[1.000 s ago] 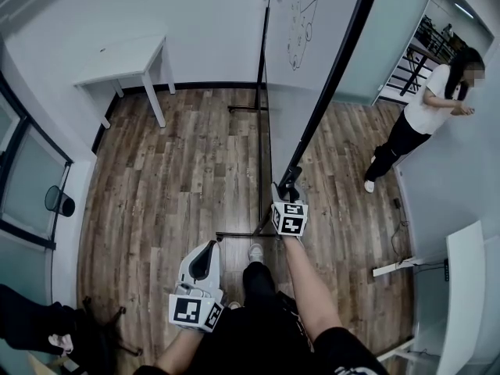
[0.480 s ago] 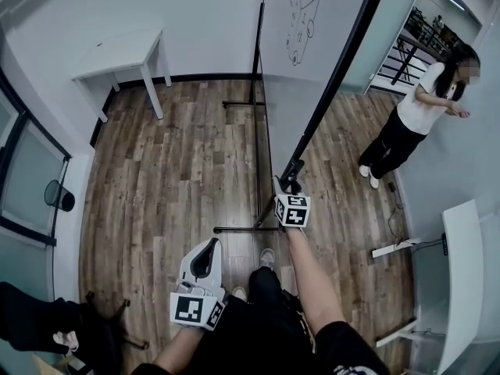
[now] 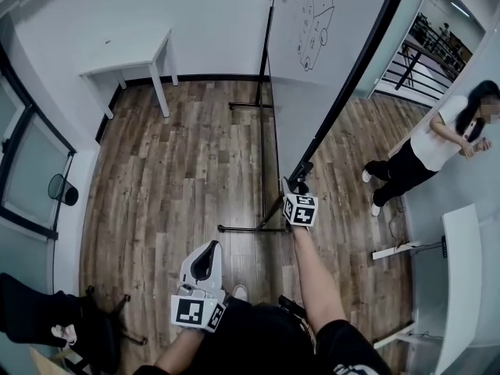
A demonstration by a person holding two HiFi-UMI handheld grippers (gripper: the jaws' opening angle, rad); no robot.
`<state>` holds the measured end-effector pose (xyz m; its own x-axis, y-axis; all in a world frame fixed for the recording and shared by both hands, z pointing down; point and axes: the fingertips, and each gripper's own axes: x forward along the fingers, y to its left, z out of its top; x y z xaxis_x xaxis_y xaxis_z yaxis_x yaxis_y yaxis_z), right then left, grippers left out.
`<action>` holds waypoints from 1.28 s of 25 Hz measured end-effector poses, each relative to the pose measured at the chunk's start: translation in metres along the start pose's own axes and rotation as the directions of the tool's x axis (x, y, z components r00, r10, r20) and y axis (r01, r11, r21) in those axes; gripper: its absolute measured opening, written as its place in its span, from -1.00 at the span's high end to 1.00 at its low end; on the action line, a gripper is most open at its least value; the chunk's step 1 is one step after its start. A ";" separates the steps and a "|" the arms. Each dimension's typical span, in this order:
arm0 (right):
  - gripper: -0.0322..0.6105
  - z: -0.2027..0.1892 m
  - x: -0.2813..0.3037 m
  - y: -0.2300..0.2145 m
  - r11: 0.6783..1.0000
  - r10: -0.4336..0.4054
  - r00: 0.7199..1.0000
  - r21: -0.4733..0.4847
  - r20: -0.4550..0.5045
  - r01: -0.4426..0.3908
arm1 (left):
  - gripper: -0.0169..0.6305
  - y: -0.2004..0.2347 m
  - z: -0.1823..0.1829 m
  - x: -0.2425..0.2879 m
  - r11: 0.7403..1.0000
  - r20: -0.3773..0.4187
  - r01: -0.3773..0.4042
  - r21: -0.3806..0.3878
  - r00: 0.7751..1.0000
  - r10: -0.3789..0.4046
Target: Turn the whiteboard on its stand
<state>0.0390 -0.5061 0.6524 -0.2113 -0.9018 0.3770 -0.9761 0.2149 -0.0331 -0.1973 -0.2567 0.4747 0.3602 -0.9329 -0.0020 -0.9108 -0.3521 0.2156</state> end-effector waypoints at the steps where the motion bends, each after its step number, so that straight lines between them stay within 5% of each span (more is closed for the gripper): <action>1: 0.31 0.000 -0.001 0.000 1.000 0.000 1.000 0.001 -0.001 0.000 | 0.89 0.001 0.000 -0.001 1.000 -0.002 -0.002 -0.003 1.000 0.002; 16: 0.31 0.000 -0.088 0.013 1.000 -0.006 1.000 -0.027 -0.015 0.005 | 0.89 -0.004 0.027 -0.038 0.998 -0.030 0.022 -0.057 0.999 -0.024; 23: 0.31 -0.068 -0.180 -0.042 1.000 0.003 1.000 -0.011 0.001 -0.003 | 0.89 -0.107 -0.018 -0.083 0.998 -0.027 0.062 -0.027 0.998 -0.063; 32: 0.31 -0.081 -0.262 -0.005 1.000 -0.004 1.000 -0.030 0.004 0.005 | 0.89 -0.124 -0.003 -0.139 0.993 -0.006 0.115 -0.033 0.993 -0.115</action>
<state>0.1035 -0.2411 0.6286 -0.2071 -0.9043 0.3733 -0.9751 0.2219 -0.0034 -0.1340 -0.0829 0.4517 0.4637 -0.8857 -0.0213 -0.8561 -0.4542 0.2464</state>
